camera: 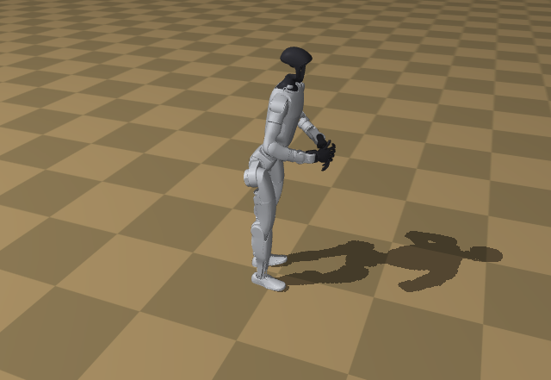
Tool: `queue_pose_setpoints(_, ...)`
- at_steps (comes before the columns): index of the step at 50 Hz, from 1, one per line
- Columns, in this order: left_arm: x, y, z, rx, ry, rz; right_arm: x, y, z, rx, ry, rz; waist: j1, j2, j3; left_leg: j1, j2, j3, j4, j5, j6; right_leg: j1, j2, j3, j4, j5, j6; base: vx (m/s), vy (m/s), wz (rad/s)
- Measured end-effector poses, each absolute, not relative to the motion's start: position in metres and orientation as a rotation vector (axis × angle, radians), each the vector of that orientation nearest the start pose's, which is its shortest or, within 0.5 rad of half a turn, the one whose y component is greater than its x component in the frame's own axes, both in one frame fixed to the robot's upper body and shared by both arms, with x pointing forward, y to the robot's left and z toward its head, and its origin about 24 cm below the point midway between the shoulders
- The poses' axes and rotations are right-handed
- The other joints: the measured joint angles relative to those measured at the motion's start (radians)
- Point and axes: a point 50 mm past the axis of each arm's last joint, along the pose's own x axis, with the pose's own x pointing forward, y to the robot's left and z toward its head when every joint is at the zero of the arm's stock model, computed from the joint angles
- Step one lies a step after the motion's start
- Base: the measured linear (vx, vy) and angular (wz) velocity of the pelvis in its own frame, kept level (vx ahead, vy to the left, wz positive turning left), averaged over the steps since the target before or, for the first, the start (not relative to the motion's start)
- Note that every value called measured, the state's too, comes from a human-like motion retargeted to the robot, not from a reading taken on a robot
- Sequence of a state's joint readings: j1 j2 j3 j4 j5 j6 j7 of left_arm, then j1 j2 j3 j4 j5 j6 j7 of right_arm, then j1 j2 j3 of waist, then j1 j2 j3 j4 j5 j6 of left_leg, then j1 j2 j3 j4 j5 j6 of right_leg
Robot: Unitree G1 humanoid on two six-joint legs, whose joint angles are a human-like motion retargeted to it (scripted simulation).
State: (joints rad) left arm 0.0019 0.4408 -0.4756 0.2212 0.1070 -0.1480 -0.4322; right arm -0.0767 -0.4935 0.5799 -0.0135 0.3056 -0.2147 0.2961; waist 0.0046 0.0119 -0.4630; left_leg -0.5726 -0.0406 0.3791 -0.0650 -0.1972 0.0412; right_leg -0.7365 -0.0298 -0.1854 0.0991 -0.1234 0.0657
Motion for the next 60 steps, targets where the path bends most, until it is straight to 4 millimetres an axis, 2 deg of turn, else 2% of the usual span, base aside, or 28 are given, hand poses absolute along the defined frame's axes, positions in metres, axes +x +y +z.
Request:
queue_pose_setpoints(2, 0.221, 0.129, -0.011, 0.551, 0.207, -0.916, 0.227, -0.085, 0.07, -0.155, -0.177, 0.952, -0.003, 0.0, 0.009, -0.014, -0.003, -0.014, 0.019, -0.03, 0.0, -0.027, -0.005, -0.012, 0.057, -0.049, 0.004, -0.05, 0.01, 0.35)
queue_pose_setpoints(4, 0.228, 0.121, 0.0, 0.554, 0.146, -0.928, 0.227, -0.068, 0.104, -0.167, -0.333, 1.039, -0.005, -0.01, 0.006, -0.059, -0.01, -0.013, 0.013, -0.005, 0.005, -0.119, -0.028, -0.017, 0.153, -0.072, 0.004, -0.12, 0.0, 0.39)
queue_pose_setpoints(6, 0.235, 0.125, 0.008, 0.571, 0.129, -0.92, 0.229, -0.059, 0.142, -0.221, -0.51, 1.092, -0.007, -0.02, 0.039, -0.053, -0.019, -0.029, 0.024, -0.025, 0.012, -0.137, -0.042, -0.025, 0.225, -0.119, 0.005, -0.08, 0.02, 0.48)
queue_pose_setpoints(9, 0.233, 0.136, 0.002, 0.537, 0.181, -0.879, 0.227, -0.052, 0.199, -0.335, -0.788, 1.073, -0.01, -0.049, 0.098, -0.048, -0.041, -0.05, 0.029, -0.019, 0.027, -0.19, -0.083, -0.031, 0.361, -0.172, 0.0, -0.15, 0.02, 0.57)
queue_pose_setpoints(12, 0.221, 0.155, -0.014, 0.447, 0.284, -0.807, 0.227, -0.057, 0.246, -0.457, -1.019, 0.933, -0.016, -0.093, 0.147, -0.043, -0.078, -0.074, 0.03, -0.005, 0.04, -0.248, -0.141, -0.03, 0.507, -0.224, -0.008, -0.15, 0.02, 0.72)
queue_pose_setpoints(15, 0.202, 0.174, -0.028, 0.309, 0.382, -0.724, 0.236, -0.069, 0.273, -0.544, -1.126, 0.744, -0.023, -0.145, 0.181, -0.031, -0.122, -0.097, 0.025, 0.014, 0.047, -0.291, -0.205, -0.024, 0.632, -0.261, -0.012, -0.12, 0.03, 0.74)
queue_pose_setpoints(17, 0.192, 0.183, -0.033, 0.212, 0.416, -0.674, 0.254, -0.081, 0.273, -0.572, -1.072, 0.622, -0.029, -0.177, 0.197, -0.019, -0.149, -0.114, 0.023, 0.024, 0.048, -0.309, -0.244, -0.019, 0.697, -0.278, -0.015, -0.08, 0.04, 0.62)
queue_pose_setpoints(18, 0.188, 0.185, -0.033, 0.165, 0.423, -0.656, 0.267, -0.088, 0.267, -0.578, -1.005, 0.57, -0.032, -0.192, 0.203, -0.012, -0.162, -0.123, 0.022, 0.028, 0.049, -0.315, -0.262, -0.017, 0.727, -0.285, -0.016, -0.06, 0.05, 0.52)
queue_pose_setpoints(20, 0.183, 0.187, -0.033, 0.08, 0.423, -0.625, 0.301, -0.109, 0.235, -0.57, -0.776, 0.472, -0.039, -0.221, 0.213, 0.006, -0.184, -0.142, 0.02, 0.03, 0.053, -0.325, -0.296, -0.014, 0.786, -0.293, -0.018, -0.02, 0.06, 0.39)
queue_pose_setpoints(22, 0.18, 0.189, -0.033, 0.01, 0.426, -0.598, 0.337, -0.138, 0.171, -0.516, -0.425, 0.385, -0.043, -0.244, 0.228, 0.047, -0.199, -0.165, 0.024, 0.014, 0.064, -0.307, -0.322, -0.015, 0.848, -0.303, -0.015, 0.03, 0.08, 0.19)
queue_pose_setpoints(24, 0.18, 0.19, -0.033, -0.037, 0.426, -0.565, 0.347, -0.169, 0.091, -0.46, -0.058, 0.31, -0.048, -0.264, 0.247, 0.092, -0.215, -0.184, 0.025, 0.001, 0.078, -0.295, -0.347, 0.0, 0.92, -0.3, -0.01, 0.06, 0.09, 0.11)
queue_pose_setpoints(26, 0.181, 0.191, -0.035, -0.067, 0.429, -0.534, 0.327, -0.194, 0.015, -0.417, 0.282, 0.27, -0.055, -0.277, 0.269, 0.141, -0.231, -0.203, 0.025, -0.015, 0.09, -0.285, -0.369, 0.027, 1.002, -0.287, -0.002, 0.09, 0.1, 0.08)
queue_pose_setpoints(28, 0.18, 0.193, -0.036, -0.089, 0.435, -0.507, 0.289, -0.213, -0.045, -0.39, 0.566, 0.256, -0.064, -0.287, 0.29, 0.183, -0.249, -0.215, 0.021, -0.025, 0.1, -0.284, -0.399, 0.055, 1.088, -0.262, -0.002, 0.11, 0.09, 0.02)
queue_pose_setpoints(30, 0.177, 0.198, -0.039, -0.096, 0.452, -0.478, 0.243, -0.225, -0.089, -0.366, 0.795, 0.256, -0.075, -0.289, 0.309, 0.223, -0.265, -0.227, 0.019, -0.039, 0.109, -0.286, -0.434, 0.075, 1.178, -0.234, -0.016, 0.15, 0.09, -0.13)
queue_pose_setpoints(33, 0.164, 0.214, -0.045, -0.074, 0.511, -0.435, 0.176, -0.24, -0.127, -0.325, 1.033, 0.256, -0.096, -0.274, 0.34, 0.295, -0.273, -0.251, 0.022, -0.078, 0.119, -0.271, -0.456, 0.102, 1.285, -0.183, -0.019, 0.2, 0.09, -0.31)
queue_pose_setpoints(36, 0.145, 0.232, -0.053, -0.028, 0.591, -0.402, 0.121, -0.257, -0.144, -0.28, 1.168, 0.214, -0.123, -0.255, 0.367, 0.36, -0.272, -0.268, 0.025, -0.111, 0.123, -0.253, -0.431, 0.139, 1.336, -0.141, 0.008, 0.21, 0.05, -0.34)
queue_pose_setpoints(39, 0.124, 0.244, -0.061, 0.011, 0.674, -0.386, 0.079, -0.275, -0.147, -0.24, 1.233, 0.134, -0.153, -0.236, 0.381, 0.407, -0.269, -0.273, 0.026, -0.143, 0.125, -0.248, -0.388, 0.173, 1.353, -0.117, 0.038, 0.21, 0.0, -0.36)
queue_pose_setpoints(42, 0.104, 0.252, -0.068, 0.041, 0.747, -0.373, 0.05, -0.293, -0.143, -0.218, 1.255, 0.046, -0.179, -0.216, 0.386, 0.442, -0.263, -0.269, 0.027, -0.176, 0.127, -0.247, -0.344, 0.197, 1.342, -0.118, 0.062, 0.21, -0.04, -0.41)
queue_pose_setpoints(45, 0.093, 0.255, -0.074, 0.057, 0.79, -0.37, 0.033, -0.305, -0.137, -0.21, 1.251, -0.029, -0.2, -0.198, 0.387, 0.468, -0.257, -0.259, 0.028, -0.21, 0.128, -0.243, -0.307, 0.208, 1.311, -0.137, 0.083, 0.21, -0.08, -0.39)
queue_pose_setpoints(48, 0.089, 0.254, -0.079, 0.058, 0.801, -0.353, 0.029, -0.312, -0.132, -0.211, 1.219, -0.081, -0.216, -0.184, 0.384, 0.486, -0.248, -0.244, 0.029, -0.232, 0.125, -0.222, -0.278, 0.204, 1.25, -0.172, 0.099, 0.2, -0.12, -0.4)
queue_pose_setpoints(50, 0.088, 0.253, -0.082, 0.037, 0.797, -0.324, 0.033, -0.314, -0.129, -0.211, 1.184, -0.112, -0.214, -0.155, 0.382, 0.493, -0.221, -0.236, 0.036, -0.244, 0.123, -0.182, -0.239, 0.183, 1.176, -0.202, 0.105, 0.19, -0.15, -0.49)
queue_pose_setpoints(52, 0.087, 0.252, -0.085, -0.002, 0.789, -0.276, 0.04, -0.314, -0.126, -0.207, 1.135, -0.132, -0.217, -0.157, 0.372, 0.463, -0.211, -0.238, 0.129, -0.264, 0.118, -0.138, -0.214, 0.191, 1.101, -0.238, 0.101, 0.14, -0.22, -0.5)
queue_pose_setpoints(55, 0.087, 0.254, -0.087, -0.069, 0.748, -0.171, 0.055, -0.309, -0.122, -0.196, 1.046, -0.159, -0.201, -0.128, 0.382, 0.245, -0.13, -0.239, 0.676, -0.411, 0.11, -0.031, -0.138, 0.171, 0.976, -0.283, 0.079, 0.05, -0.25, -0.57)
queue_pose_setpoints(57, 0.091, 0.255, -0.083, -0.104, 0.692, -0.096, 0.065, -0.304, -0.119, -0.182, 0.981, -0.169, -0.169, -0.087, 0.4, 0.048, -0.035, -0.242, 1.133, -0.434, 0.119, 0.011, -0.051, 0.15, 0.934, -0.321, 0.044, -0.07, -0.25, -0.72)
queue_pose_setpoints(60, 0.107, 0.254, -0.068, -0.174, 0.557, -0.024, 0.093, -0.302, -0.105, -0.159, 0.843, -0.178, -0.09, 0.014, 0.41, -0.304, 0.152, -0.295, 1.726, -0.403, 0.176, 0.024, 0.104, 0.103, 0.844, -0.353, -0.037, -0.06, -0.25, -0.86)
